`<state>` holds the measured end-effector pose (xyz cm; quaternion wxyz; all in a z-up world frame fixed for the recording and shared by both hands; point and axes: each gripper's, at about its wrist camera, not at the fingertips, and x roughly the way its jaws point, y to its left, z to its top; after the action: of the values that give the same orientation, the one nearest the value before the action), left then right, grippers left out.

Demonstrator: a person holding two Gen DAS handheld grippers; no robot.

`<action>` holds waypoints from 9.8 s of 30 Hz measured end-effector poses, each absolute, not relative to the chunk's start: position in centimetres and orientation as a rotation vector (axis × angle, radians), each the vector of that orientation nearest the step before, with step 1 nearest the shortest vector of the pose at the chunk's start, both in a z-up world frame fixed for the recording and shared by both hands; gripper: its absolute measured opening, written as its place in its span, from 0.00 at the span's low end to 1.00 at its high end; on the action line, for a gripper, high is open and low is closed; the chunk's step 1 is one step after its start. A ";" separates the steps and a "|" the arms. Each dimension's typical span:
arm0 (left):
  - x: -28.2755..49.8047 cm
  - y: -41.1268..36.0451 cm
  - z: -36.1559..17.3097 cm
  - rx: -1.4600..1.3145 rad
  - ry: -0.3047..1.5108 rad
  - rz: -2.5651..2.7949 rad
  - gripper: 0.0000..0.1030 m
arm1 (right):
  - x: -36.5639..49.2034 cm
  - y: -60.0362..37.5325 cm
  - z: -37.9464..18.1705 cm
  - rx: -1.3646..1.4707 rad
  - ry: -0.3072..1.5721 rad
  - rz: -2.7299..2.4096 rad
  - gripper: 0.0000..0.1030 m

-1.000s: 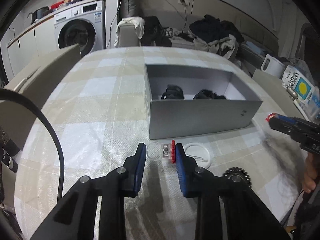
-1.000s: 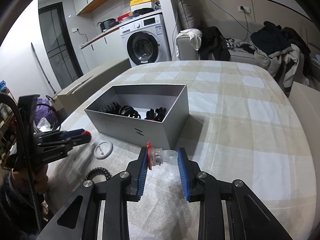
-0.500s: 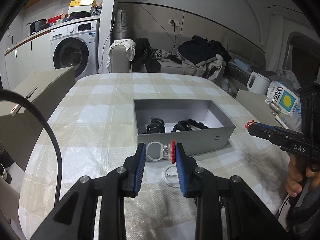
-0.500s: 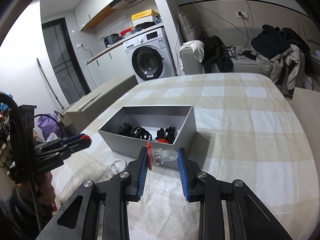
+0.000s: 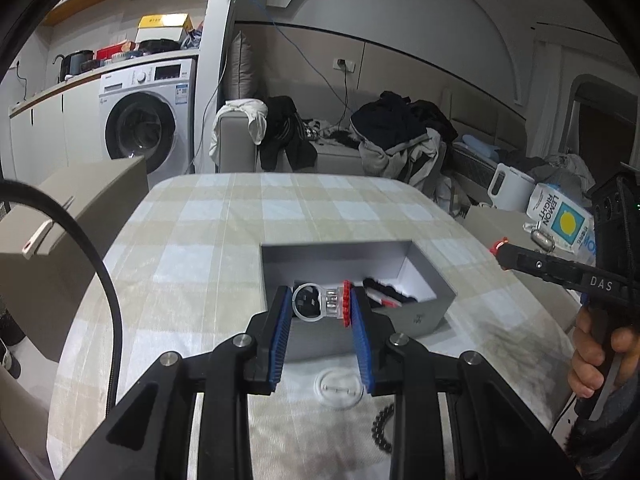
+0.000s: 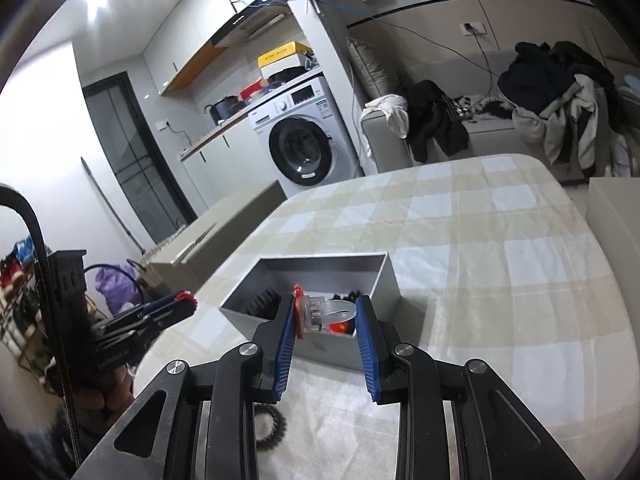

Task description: Organize jewelry

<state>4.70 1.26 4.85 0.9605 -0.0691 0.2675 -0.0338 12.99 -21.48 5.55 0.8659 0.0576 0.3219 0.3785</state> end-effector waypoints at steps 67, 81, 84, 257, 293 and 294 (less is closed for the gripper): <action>9.6 0.0 2.1 -0.049 0.650 -0.056 0.23 | 18.3 -13.7 1.8 0.087 0.866 0.785 0.29; 6.2 0.3 4.1 -0.065 0.564 -0.091 0.99 | 15.8 -16.2 4.6 0.061 0.760 0.774 0.91; 4.4 0.5 3.8 -0.068 0.565 -0.104 0.99 | 14.7 -17.1 4.3 0.031 0.777 0.768 1.00; 8.0 0.8 4.1 -0.132 0.582 -0.123 0.99 | 15.6 -16.4 2.7 -0.079 0.750 0.805 0.72; 3.6 1.7 2.0 -0.061 0.434 0.000 0.99 | 9.5 -18.5 3.2 -0.081 0.357 0.798 1.00; 3.6 1.7 2.0 -0.062 0.433 0.001 0.99 | 9.6 -18.5 3.2 -0.076 0.357 0.792 1.00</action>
<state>3.58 1.72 1.96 0.9762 -0.0307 0.2146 0.0005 9.57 -18.55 3.17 0.9064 -0.0369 0.1730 0.3836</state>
